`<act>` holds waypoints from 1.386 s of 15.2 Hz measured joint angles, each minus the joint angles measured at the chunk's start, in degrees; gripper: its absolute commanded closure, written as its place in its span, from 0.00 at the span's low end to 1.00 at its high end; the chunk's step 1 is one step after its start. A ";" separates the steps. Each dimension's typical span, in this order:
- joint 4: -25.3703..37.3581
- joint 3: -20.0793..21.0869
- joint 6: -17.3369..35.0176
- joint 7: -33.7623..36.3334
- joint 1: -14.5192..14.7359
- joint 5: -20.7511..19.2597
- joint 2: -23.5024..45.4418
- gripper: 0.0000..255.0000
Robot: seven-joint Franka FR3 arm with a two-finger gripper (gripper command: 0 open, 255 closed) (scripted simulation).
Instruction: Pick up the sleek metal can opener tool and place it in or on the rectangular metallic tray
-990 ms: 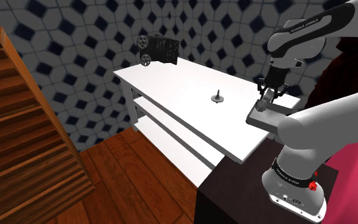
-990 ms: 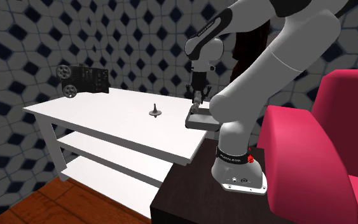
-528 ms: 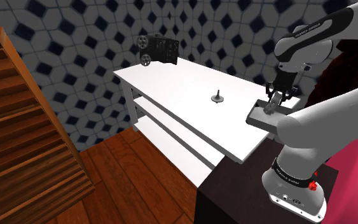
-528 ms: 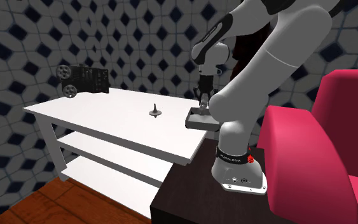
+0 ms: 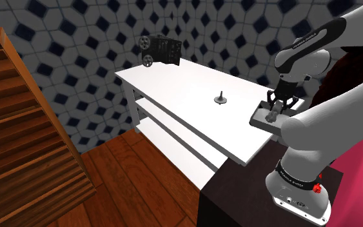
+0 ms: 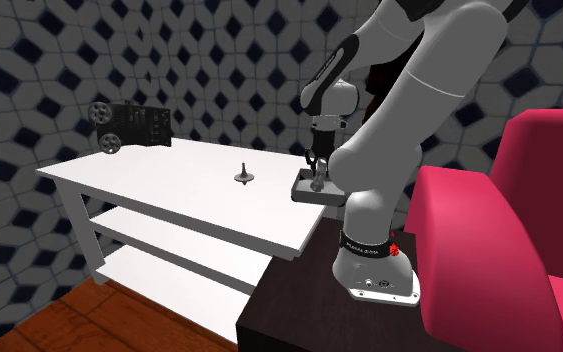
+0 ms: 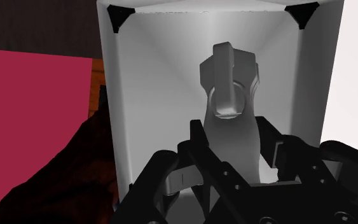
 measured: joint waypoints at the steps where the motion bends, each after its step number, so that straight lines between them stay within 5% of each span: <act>1: -0.28 -0.14 0.68 -0.08 0.06 0.02 0.41 1.00; 7: -0.52 -0.34 1.54 -0.20 0.15 0.08 1.00 1.00; 8: -0.52 -0.34 1.54 -0.20 0.15 0.08 1.00 0.00; 14: -0.52 -0.34 1.55 -0.20 0.15 0.08 0.99 0.00; 21: 3.82 1.37 -7.54 0.43 -0.47 0.03 -3.92 0.00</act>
